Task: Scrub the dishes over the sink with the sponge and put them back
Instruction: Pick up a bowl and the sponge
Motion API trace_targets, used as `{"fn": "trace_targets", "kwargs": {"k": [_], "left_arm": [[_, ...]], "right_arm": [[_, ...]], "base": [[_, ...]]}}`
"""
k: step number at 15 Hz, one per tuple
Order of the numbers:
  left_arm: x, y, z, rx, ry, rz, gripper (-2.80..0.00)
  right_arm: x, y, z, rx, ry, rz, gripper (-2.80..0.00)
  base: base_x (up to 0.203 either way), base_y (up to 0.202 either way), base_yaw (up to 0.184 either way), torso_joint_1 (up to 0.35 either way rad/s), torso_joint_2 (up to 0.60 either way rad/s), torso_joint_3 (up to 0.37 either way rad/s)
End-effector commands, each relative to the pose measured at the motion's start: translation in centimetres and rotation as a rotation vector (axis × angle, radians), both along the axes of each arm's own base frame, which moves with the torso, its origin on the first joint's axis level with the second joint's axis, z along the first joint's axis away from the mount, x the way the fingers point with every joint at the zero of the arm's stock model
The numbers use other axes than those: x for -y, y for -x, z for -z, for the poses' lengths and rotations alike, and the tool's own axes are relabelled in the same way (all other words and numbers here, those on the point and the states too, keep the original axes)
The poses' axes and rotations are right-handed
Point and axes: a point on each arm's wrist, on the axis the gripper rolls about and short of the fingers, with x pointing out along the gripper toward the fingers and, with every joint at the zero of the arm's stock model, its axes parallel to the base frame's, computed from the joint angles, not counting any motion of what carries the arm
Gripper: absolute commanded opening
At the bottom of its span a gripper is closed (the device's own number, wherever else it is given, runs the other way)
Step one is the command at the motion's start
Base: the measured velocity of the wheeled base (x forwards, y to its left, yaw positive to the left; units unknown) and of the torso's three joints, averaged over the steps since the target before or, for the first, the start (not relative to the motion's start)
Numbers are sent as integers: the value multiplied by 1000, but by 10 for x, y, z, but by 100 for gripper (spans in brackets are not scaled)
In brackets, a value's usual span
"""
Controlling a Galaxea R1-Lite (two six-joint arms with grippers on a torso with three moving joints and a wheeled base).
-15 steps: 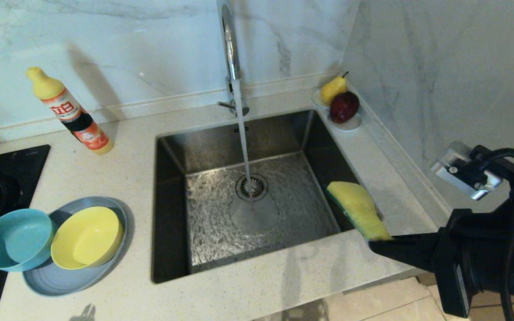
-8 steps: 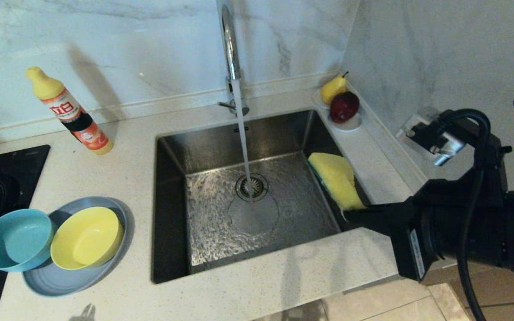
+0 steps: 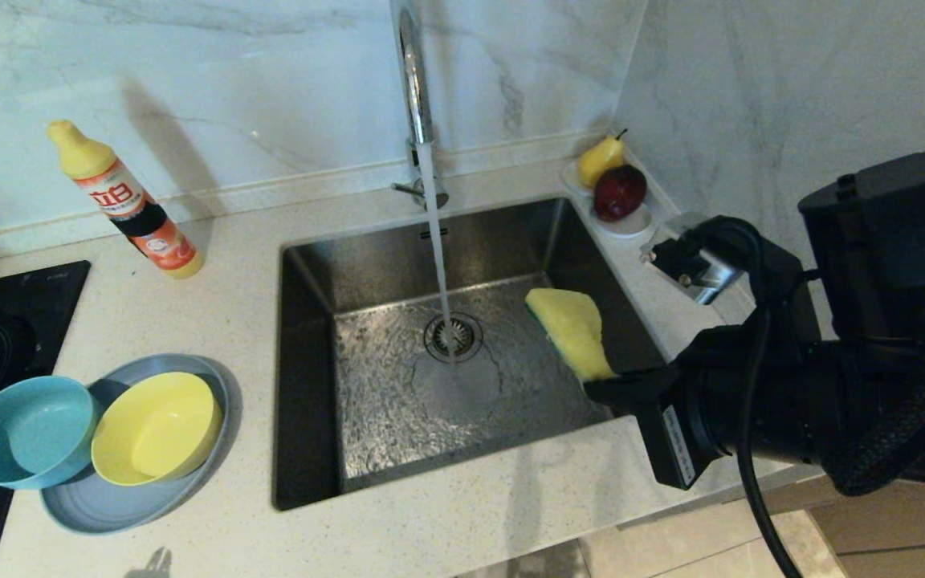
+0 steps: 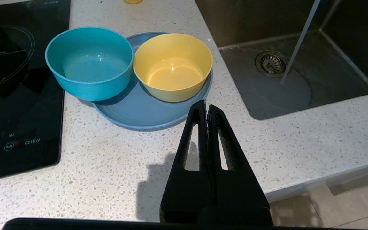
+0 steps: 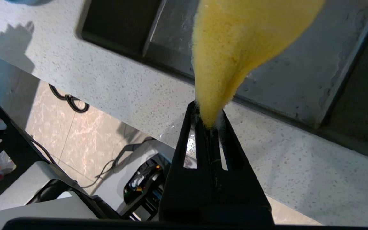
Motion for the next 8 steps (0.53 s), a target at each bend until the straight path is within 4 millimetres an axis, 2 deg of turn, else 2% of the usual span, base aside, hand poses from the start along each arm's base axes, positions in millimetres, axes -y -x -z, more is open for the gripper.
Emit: {"fn": "trace_targets", "kwargs": {"k": [1,8], "left_arm": [[0,-4,11,-41,-5,-1,-280],[0,-4,11,-44,-8,-1,-280]], "right_arm": [[-5,-4,7,-18,19,3,-280],[-18,-15,11,-31,34,5,-280]], "base": [[0,0,0,0,0,0],[0,0,0,0,0,0]]}}
